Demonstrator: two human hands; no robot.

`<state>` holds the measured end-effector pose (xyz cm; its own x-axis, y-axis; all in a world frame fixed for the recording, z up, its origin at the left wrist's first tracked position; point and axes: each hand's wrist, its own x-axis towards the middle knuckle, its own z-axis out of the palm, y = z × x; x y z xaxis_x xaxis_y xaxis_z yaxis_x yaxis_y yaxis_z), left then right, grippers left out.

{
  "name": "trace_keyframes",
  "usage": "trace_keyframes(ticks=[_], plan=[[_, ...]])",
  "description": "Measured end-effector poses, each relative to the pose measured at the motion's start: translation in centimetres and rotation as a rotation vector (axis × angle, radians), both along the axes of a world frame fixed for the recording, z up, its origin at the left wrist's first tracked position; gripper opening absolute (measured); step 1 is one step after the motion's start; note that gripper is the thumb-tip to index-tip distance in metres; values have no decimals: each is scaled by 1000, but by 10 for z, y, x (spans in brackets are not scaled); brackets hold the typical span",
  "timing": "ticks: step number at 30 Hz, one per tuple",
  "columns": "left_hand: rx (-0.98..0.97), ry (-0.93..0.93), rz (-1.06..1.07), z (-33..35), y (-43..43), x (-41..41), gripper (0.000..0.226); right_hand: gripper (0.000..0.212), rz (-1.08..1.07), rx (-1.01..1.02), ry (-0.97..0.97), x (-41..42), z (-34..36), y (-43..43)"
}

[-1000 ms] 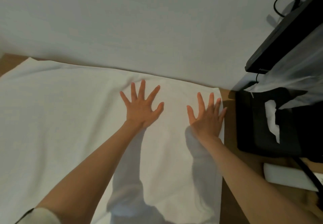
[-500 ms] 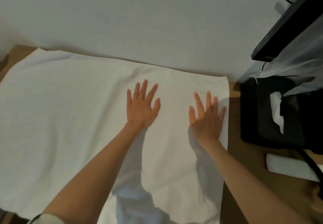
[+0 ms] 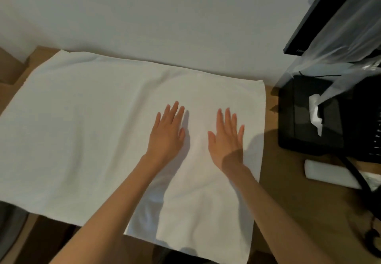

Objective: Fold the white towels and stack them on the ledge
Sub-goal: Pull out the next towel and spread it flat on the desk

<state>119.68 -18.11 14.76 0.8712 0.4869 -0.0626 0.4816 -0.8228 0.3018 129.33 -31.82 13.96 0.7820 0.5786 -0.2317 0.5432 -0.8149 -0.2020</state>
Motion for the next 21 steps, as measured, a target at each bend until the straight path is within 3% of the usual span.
trace_keyframes(ticks=[5,9,14,17,21], plan=[[-40,113,-1,-23,-21,-56,53,63,-15,-38,17,-85,-18,-4],[5,74,-38,-38,-10,-87,51,58,-74,-9,-30,-122,-34,-14],[88,28,-45,-46,0,-95,56,56,37,71,-113,-108,-41,-47],[86,7,-49,-51,0,-96,55,55,1,133,-106,-101,-43,-74],[89,6,-61,-54,4,-97,52,57,-61,15,-137,-97,-44,-108]])
